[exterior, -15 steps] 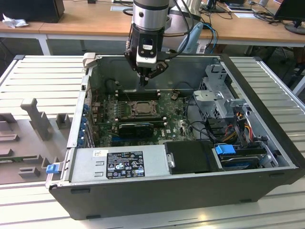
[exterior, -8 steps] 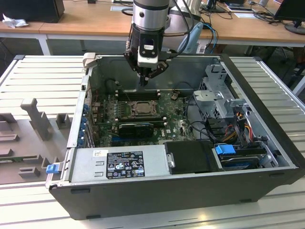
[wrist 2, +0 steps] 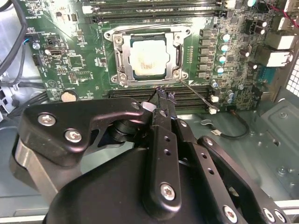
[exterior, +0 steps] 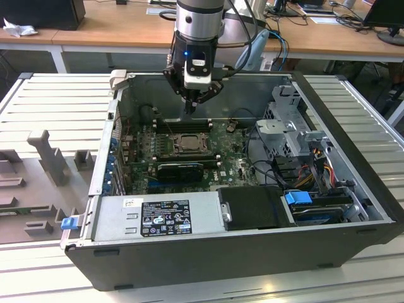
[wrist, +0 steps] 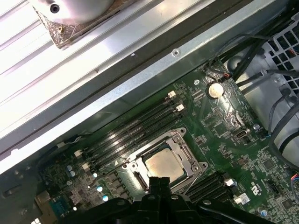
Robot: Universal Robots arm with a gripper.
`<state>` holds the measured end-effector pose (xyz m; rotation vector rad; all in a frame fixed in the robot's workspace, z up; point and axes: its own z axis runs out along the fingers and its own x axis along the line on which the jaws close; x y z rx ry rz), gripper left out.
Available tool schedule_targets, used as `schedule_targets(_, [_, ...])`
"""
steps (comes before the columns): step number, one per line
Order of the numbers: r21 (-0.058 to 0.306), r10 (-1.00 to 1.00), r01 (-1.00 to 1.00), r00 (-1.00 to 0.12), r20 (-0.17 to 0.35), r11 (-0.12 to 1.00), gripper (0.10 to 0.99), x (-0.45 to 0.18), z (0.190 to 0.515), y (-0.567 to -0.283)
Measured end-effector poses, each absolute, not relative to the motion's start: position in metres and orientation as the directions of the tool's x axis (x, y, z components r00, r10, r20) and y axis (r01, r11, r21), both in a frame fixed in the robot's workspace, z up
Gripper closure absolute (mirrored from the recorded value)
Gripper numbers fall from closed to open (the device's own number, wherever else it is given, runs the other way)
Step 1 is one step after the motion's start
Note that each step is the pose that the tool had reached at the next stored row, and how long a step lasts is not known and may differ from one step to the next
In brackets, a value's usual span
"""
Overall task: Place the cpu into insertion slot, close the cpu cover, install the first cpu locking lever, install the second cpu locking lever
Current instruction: 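Install the first cpu locking lever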
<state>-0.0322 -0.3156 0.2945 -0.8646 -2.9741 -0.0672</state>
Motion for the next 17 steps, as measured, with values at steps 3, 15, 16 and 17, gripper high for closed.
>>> schedule_targets(3, [0.03,0.525,0.527,-0.849,0.054,0.849,0.98,-0.0333,0.2939,-0.3156])
schedule_targets(15, [0.034,0.293,0.295,-0.955,0.045,0.955,0.98,-0.0384,0.2853,-0.3161])
schedule_targets(16, [0.034,0.277,0.279,-0.96,0.045,0.96,0.98,-0.0384,0.285,-0.3161])
schedule_targets(17, [0.034,0.261,0.262,-0.964,0.045,0.964,0.98,-0.0385,0.2847,-0.3161])
